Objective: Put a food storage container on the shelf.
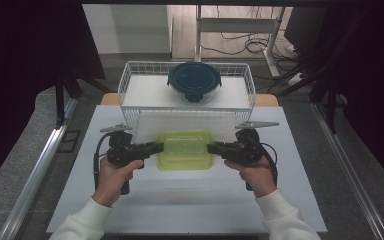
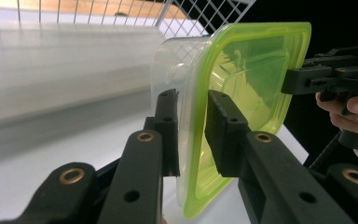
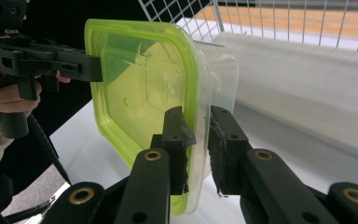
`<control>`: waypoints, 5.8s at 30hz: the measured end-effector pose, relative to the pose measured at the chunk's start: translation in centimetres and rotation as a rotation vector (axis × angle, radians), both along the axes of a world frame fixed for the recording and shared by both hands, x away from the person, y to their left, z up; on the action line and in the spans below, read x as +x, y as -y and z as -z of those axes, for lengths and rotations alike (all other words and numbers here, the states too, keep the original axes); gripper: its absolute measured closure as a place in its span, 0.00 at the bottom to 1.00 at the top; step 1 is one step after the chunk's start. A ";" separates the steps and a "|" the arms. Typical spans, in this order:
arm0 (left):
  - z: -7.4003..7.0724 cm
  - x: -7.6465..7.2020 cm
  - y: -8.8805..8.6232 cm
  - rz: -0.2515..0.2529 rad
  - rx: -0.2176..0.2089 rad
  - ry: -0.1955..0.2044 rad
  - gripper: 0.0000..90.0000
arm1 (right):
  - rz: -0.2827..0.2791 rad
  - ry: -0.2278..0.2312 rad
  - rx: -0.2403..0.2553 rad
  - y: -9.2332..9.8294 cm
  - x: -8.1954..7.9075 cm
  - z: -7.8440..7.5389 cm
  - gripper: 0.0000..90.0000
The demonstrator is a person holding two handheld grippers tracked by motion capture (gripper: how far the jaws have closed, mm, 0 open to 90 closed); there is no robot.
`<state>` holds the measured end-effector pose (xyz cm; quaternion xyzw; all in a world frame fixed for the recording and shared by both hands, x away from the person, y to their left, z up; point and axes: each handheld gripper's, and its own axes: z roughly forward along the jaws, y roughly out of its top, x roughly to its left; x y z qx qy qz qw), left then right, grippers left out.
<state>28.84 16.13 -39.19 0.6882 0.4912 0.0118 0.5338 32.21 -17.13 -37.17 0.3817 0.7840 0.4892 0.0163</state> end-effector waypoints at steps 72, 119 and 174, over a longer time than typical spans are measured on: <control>-15.3 12.6 0.3 0.020 0.005 0.128 0.85 | 0.086 0.108 0.086 0.6 10.9 -14.2 0.87; -11.1 20.8 -0.6 -0.070 -0.200 -0.140 0.72 | 0.209 -0.273 0.260 0.4 19.9 -10.9 0.76; 2.7 -0.7 -2.4 0.117 0.204 0.013 0.28 | 0.036 -0.009 -0.121 8.2 1.3 0.8 0.32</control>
